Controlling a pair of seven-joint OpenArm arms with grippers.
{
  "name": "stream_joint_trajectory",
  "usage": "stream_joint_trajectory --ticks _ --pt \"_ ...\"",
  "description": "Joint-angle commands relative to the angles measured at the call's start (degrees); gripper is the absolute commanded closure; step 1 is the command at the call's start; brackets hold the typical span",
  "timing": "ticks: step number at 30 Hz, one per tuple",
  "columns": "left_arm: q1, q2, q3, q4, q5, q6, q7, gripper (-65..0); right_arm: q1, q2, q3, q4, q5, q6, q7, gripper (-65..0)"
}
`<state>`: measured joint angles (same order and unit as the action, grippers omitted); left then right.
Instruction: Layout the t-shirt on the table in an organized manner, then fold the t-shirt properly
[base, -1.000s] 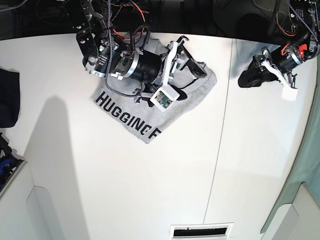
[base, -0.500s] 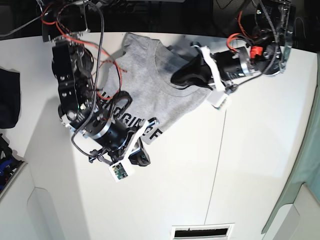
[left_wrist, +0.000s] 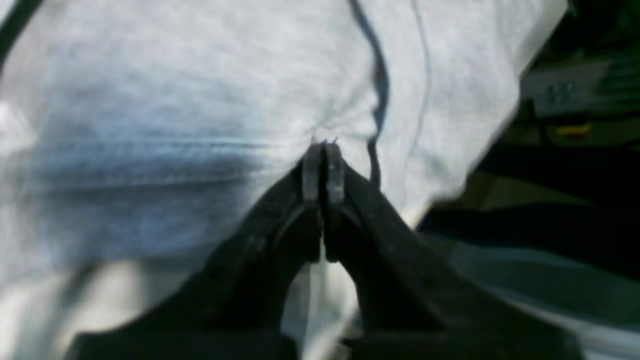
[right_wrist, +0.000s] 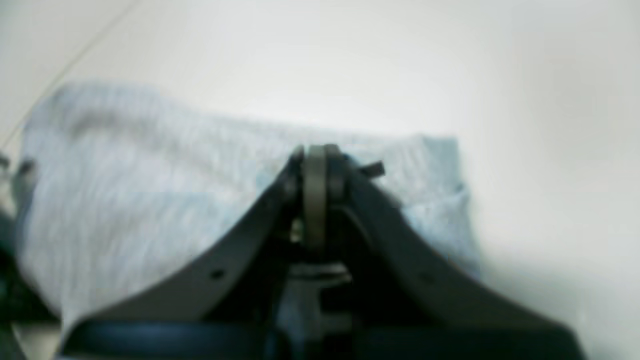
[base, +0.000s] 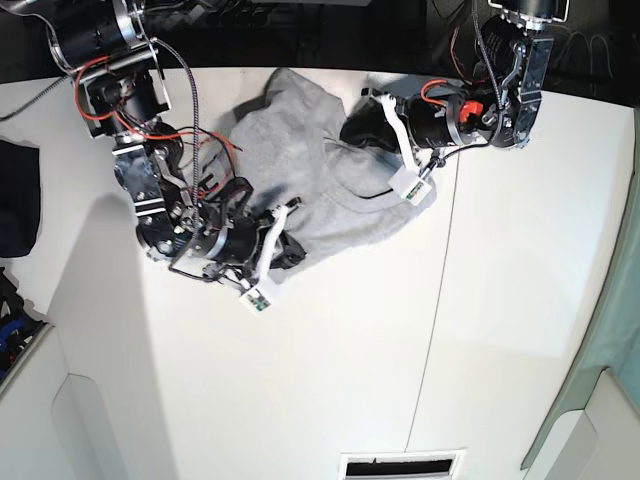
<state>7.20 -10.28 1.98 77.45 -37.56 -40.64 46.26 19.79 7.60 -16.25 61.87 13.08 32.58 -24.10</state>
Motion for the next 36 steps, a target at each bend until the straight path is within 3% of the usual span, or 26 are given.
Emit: stream_joint_trajectory --ticks 1,6,13,16,19,24,27,31,36 --pt "-2.89 -0.44 -1.31 -0.55 0.72 0.64 -1.27 0.0 -0.11 1.44 0.26 2.51 2.29 0.24 -0.42 0.0" --pt "-12.44 -0.52 -2.21 -9.46 3.04 1.01 -2.58 0.0 -9.97 5.49 0.37 13.27 7.63 0.22 -5.51 0.0" --pt "-23.37 -0.57 0.48 -18.95 2.78 0.96 -1.97 0.0 -20.7 5.7 3.65 25.42 9.25 -0.02 -5.27 0.0" --pt "-24.15 -2.19 0.46 -15.91 -1.86 0.64 2.82 0.0 -21.27 5.7 6.99 27.41 9.31 -0.24 -5.33 0.0" --pt "-22.73 -6.54 0.17 -9.14 -9.92 0.64 9.53 0.0 -21.27 5.73 10.01 30.16 11.06 -0.22 -7.28 0.0" --pt "-12.26 -16.74 -3.93 7.78 -24.37 0.64 16.98 0.0 -23.96 5.86 15.63 38.64 16.24 -0.22 -19.1 0.0" --pt "-1.46 -21.2 -8.17 19.41 -26.73 0.64 17.0 0.0 -30.53 6.14 20.28 43.76 16.74 -0.22 -20.81 0.0" --pt "14.23 -24.76 -15.52 29.42 -26.69 0.64 17.03 0.0 -43.01 5.46 24.85 47.39 16.76 -0.2 -20.72 0.0" --pt "30.32 -24.92 -23.28 28.57 -26.01 0.64 16.98 0.0 -56.78 5.38 25.0 47.67 14.56 -0.17 -20.44 0.0"
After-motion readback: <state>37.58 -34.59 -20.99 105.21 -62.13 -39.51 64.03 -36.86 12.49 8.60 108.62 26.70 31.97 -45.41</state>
